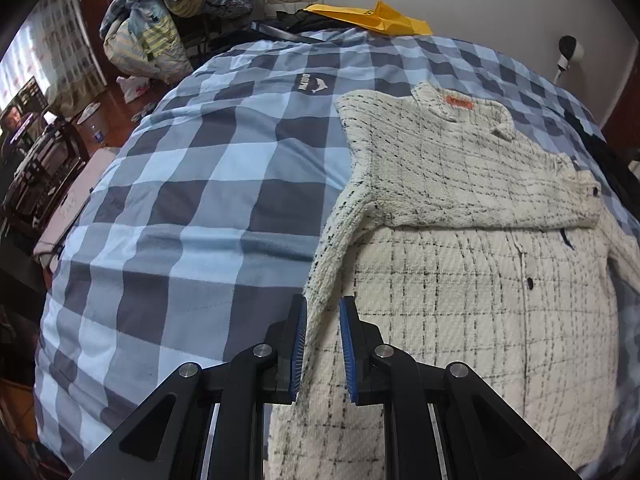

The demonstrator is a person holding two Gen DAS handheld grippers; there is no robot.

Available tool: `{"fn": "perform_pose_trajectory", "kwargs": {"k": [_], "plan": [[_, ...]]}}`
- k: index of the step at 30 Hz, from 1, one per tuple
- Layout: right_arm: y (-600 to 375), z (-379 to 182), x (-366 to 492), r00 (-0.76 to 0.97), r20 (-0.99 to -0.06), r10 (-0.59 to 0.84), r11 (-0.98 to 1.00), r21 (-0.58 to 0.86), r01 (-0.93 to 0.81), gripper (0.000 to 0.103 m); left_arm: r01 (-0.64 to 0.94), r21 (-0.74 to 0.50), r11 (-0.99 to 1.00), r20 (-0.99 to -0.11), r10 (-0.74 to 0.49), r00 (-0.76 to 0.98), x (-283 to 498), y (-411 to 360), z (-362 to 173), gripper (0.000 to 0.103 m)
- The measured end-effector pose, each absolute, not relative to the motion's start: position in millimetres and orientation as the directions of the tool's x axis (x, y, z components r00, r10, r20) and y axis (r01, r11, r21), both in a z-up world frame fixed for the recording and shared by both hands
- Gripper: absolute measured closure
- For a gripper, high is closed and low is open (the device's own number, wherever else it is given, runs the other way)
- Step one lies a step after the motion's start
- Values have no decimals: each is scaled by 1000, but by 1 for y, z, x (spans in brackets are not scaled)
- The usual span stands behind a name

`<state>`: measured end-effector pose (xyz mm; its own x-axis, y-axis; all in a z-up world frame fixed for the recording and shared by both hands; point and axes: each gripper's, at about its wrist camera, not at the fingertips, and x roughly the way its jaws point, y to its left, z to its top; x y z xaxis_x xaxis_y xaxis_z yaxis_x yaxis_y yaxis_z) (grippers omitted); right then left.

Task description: Fold small clothes

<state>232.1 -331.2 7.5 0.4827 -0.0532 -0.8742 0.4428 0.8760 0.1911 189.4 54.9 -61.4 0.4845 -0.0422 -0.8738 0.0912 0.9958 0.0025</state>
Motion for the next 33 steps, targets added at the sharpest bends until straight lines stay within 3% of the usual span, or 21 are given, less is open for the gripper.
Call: {"fn": "perform_pose_trajectory", "kwargs": {"k": [3,7,10,14,20,24,28,33], "plan": [[-308,30,161,526,-842,120,849,361,385,44,100,18,995,-872,-34,489,188,51,-70,88],[-283,29,76,557,-794,243,822,474,316,28,147,92,985,-866,7,500,194,38,-81,88],[-278,15,39,627,-739,245,814,508,281,27,191,90,977,-873,-15,487,215,30,-88,88],[-285,-21,47,596,-774,214,812,481,332,27,276,-24,961,-903,-140,406,250,25,-116,88],[-291,-48,69,529,-797,290,769,523,367,27,368,142,919,-902,-33,430,284,1,-136,88],[-273,-44,71,522,-811,265,825,470,313,27,351,-28,936,-897,-179,404,302,13,-129,92],[-266,-53,66,494,-826,273,841,454,294,27,192,-237,952,-889,-292,352,316,52,-136,102],[-263,-55,68,483,-828,286,841,458,287,27,74,-337,939,-873,-341,349,309,96,-150,102]]}}
